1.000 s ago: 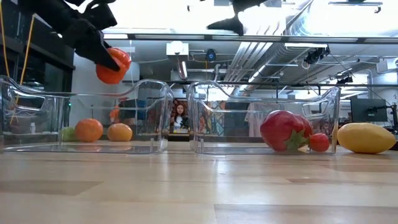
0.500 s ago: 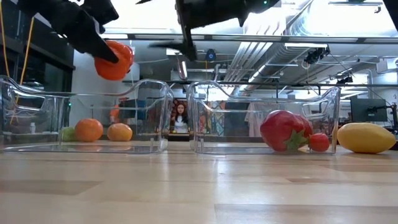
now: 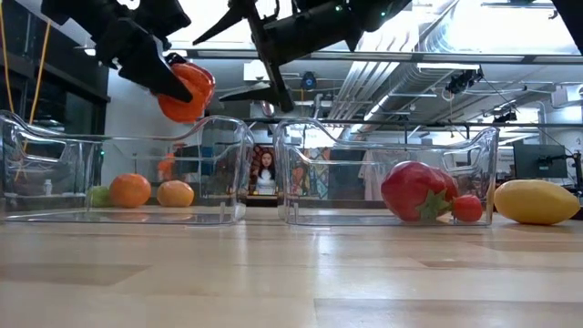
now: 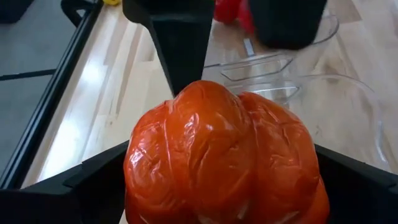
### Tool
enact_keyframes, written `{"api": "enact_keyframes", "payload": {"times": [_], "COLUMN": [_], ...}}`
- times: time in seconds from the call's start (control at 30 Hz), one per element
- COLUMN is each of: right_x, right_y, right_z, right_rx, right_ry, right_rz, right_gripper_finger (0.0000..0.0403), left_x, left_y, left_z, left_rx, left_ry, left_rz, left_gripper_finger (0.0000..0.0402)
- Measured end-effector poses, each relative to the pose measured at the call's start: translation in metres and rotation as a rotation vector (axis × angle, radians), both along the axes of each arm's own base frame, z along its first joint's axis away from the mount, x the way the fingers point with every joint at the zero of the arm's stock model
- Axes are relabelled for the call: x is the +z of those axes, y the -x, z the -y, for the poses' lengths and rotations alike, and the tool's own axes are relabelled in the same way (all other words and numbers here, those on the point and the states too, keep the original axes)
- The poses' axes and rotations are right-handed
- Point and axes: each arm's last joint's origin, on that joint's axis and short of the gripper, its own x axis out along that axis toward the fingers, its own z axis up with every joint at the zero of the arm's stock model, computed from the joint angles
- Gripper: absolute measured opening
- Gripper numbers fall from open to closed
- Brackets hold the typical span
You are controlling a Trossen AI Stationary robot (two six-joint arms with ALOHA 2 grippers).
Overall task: Sort produce into baskets
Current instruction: Put the orange bell pepper into the left transparent bin, then put the orange into the right transparent bin
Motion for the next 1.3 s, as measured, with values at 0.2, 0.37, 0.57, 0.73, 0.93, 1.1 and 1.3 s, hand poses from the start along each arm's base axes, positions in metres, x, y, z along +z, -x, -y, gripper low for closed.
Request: {"api": "enact_keyframes", "payload": {"times": [0.2, 0.37, 0.57, 0.73, 0.93, 1.1, 1.3], "right_x": [-0.008, -0.044, -0.040, -0.022, 0.020, 0.061, 0.084], "right_y": [0.000, -0.007, -0.014, -0.014, 0.003, 0.040, 0.101], "right_z": [-0.006, -0.007, -0.012, -0.008, 0.013, 0.041, 0.061], "right_rx": [-0.015, -0.008, 0.071, 0.152, 0.197, 0.177, 0.069], "right_ry": [-0.007, -0.093, -0.104, -0.099, 0.079, 0.245, 0.433], "right_rz": [-0.059, -0.190, -0.070, 0.029, 0.158, 0.119, -0.199], "right_gripper_finger": [0.0369, 0.0369, 0.0369, 0.0369, 0.0369, 0.0369, 0.0369], "left_x": [0.002, 0.018, 0.023, 0.028, 0.037, 0.036, 0.020], "left_y": [-0.001, 0.000, 0.014, 0.024, 0.035, 0.037, 0.024], "left_z": [0.001, 0.008, 0.013, 0.017, 0.022, 0.011, -0.008], "left_rx": [-0.009, -0.029, -0.013, 0.008, 0.010, 0.257, 0.440], "left_ry": [-0.006, 0.018, 0.029, 0.109, 0.111, 0.234, 0.451], "left_rz": [0.023, 0.138, 0.089, 0.110, 0.167, 0.215, 0.143], "left_gripper_finger": [0.0400, 0.0400, 0.0400, 0.0400, 0.0400, 0.0400, 0.0400]}}
